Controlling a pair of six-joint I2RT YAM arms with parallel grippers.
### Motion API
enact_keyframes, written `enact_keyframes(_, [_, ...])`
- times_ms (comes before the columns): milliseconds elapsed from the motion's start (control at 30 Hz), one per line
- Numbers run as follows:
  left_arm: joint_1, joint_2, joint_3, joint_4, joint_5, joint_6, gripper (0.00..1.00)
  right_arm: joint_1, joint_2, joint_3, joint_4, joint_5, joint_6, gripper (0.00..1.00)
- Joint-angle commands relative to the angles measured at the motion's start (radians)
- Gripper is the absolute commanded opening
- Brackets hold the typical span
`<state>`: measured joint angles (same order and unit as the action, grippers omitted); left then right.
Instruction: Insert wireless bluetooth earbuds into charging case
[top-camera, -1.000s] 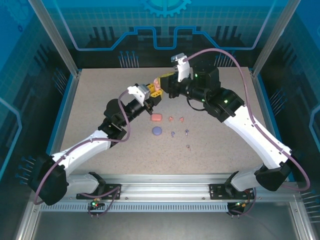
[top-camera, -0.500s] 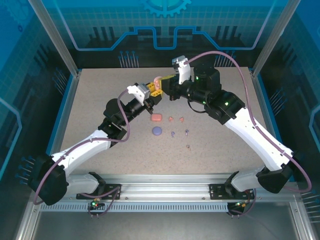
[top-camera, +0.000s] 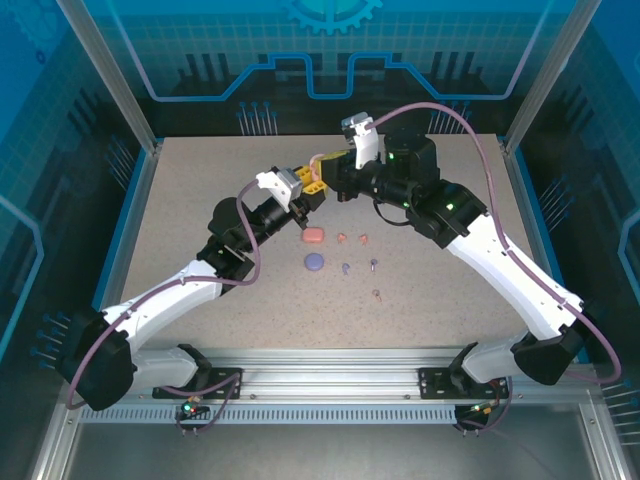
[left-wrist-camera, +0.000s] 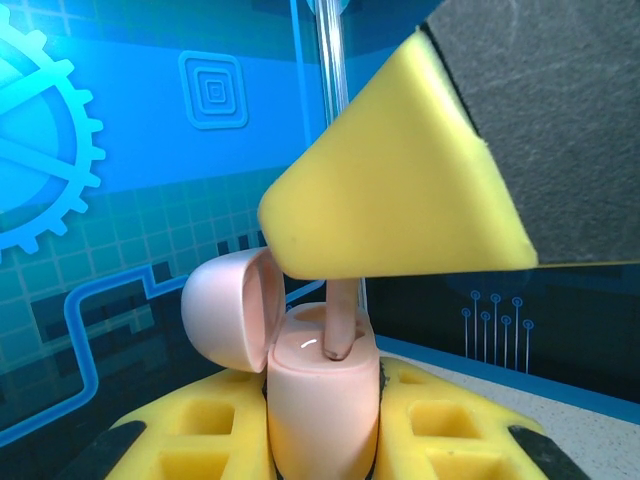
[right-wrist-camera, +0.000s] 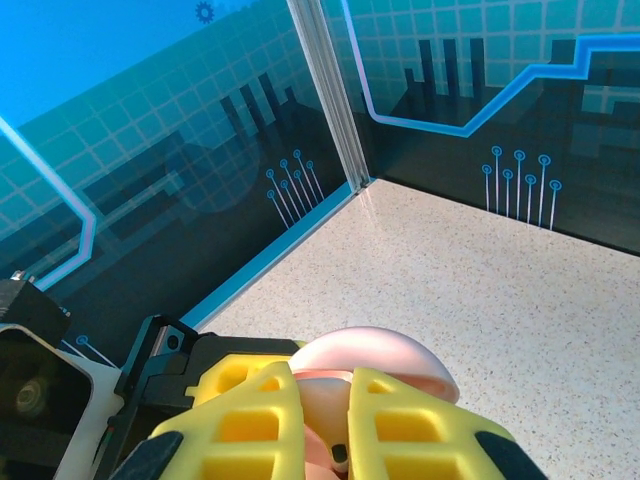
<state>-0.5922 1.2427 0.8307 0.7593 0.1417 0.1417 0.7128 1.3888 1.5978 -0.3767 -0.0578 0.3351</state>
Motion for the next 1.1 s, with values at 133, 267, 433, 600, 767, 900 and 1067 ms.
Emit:
enact_keyframes(133, [-0.008, -0.029, 0.035, 0.016, -0.013, 0.032, 0.00, -0.010, -0.006, -0.020, -0.007, -0.012, -0.021, 0.11])
enact_keyframes(267, [-0.008, -0.028, 0.037, 0.013, -0.015, 0.034, 0.00, -0.014, 0.006, -0.006, -0.047, -0.050, -0.048, 0.11])
enact_keyframes(433, [-0.008, -0.024, 0.038, 0.012, -0.011, 0.029, 0.00, -0.015, 0.008, -0.003, -0.063, -0.033, -0.058, 0.11])
enact_keyframes(600, [-0.008, -0.026, 0.037, 0.010, -0.011, 0.030, 0.00, -0.022, 0.013, 0.011, -0.072, -0.048, -0.063, 0.10])
enact_keyframes(767, [-0.008, -0.025, 0.036, 0.009, -0.013, 0.025, 0.00, -0.020, 0.040, 0.035, -0.108, -0.085, -0.079, 0.18])
enact_keyframes(900, [-0.008, -0.022, 0.035, 0.001, -0.013, 0.021, 0.00, -0.020, 0.035, 0.050, -0.109, -0.079, -0.056, 0.37])
enact_keyframes(1067, [-0.008, -0.017, 0.021, 0.008, -0.026, 0.014, 0.00, -0.025, 0.025, 0.124, -0.143, -0.059, -0.025, 0.52])
